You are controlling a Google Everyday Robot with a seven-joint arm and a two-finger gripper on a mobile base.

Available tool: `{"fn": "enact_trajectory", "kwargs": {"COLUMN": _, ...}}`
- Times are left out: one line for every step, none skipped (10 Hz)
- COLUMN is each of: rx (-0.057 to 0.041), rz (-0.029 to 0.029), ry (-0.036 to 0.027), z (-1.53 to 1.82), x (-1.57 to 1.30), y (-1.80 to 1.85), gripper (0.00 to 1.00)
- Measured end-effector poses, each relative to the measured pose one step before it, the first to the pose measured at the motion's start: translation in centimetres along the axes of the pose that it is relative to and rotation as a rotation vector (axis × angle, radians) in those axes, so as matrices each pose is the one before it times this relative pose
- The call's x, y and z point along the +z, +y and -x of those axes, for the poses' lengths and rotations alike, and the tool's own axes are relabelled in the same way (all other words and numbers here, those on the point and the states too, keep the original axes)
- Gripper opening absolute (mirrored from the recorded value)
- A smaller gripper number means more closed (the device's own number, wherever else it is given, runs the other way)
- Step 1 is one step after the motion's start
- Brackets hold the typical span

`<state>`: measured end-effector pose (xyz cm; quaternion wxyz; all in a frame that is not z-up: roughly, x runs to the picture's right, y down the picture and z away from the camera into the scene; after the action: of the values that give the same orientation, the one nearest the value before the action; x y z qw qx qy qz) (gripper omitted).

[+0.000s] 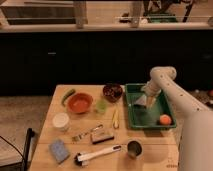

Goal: Place towel in metal cup

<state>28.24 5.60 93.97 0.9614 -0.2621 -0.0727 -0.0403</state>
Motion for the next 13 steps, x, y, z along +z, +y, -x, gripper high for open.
{"fn": "enact_trajectory", "kwargs": {"rx": 0.00334, "rz": -0.00649, "ry": -0.00461, "z": -0.092, "x": 0.281, "y": -0.177, "gripper": 0.8}}
{"fn": "enact_trajectory", "kwargs": {"rx": 0.00254, "rz": -0.00481, "ry": -0.00322, "z": -0.085, "x": 0.177, "y": -0.139, "gripper": 0.8}}
{"fn": "enact_trajectory", "kwargs": {"rx": 0.00261, "rz": -0.00265, "ry": -0.00376, "z": -0.099, "x": 0.244, "y": -0.083, "gripper": 0.8}}
{"fn": "enact_trajectory", "kwargs": {"rx": 0.00176, "rz": -0.00167, "ry": -0.00436, "z": -0.053, "x": 0.221, "y": -0.128, "gripper": 0.8}}
{"fn": "enact_trajectory", "kwargs": {"rx": 0.00233, "rz": -0.00133, "ry": -0.00552, "z": -0.096, "x": 0.276, "y": -0.127, "gripper": 0.8}}
{"fn": "enact_trajectory", "kwargs": {"rx": 0.00244, "rz": -0.0002, "ry": -0.00611, "z": -0.057, "x": 0.202, "y": -0.111, "gripper": 0.8}}
{"fn": "enact_trajectory", "kwargs": {"rx": 0.0039, "rz": 0.00871, "ry": -0.01355, "z": -0.044, "x": 0.273, "y": 0.16, "gripper": 0.8}}
{"fn": "enact_trajectory", "kwargs": {"rx": 0.00579, "rz": 0.00679, "ry": -0.02037, "z": -0.145, "x": 0.237, "y": 0.203, "gripper": 0.8}}
{"fn": "enact_trajectory", "kwargs": {"rx": 0.00293, "rz": 0.00656, "ry": -0.02669, "z": -0.139, "x": 0.275, "y": 0.253, "gripper": 0.8}}
{"fn": "enact_trajectory", "kwargs": {"rx": 0.00484, "rz": 0.0016, "ry": -0.00917, "z": -0.169, "x": 0.021, "y": 0.133, "gripper": 0.8}}
{"fn": "enact_trajectory", "kwargs": {"rx": 0.00388, "rz": 0.00639, "ry": -0.0081, "z": -0.09, "x": 0.195, "y": 0.262, "gripper": 0.8}}
{"fn": "enact_trajectory", "kwargs": {"rx": -0.00054, "rz": 0.00292, "ry": -0.00457, "z": 0.113, "x": 0.117, "y": 0.066, "gripper": 0.78}}
{"fn": "enact_trajectory", "kwargs": {"rx": -0.00108, "rz": 0.00269, "ry": -0.00386, "z": 0.132, "x": 0.107, "y": 0.176, "gripper": 0.7}}
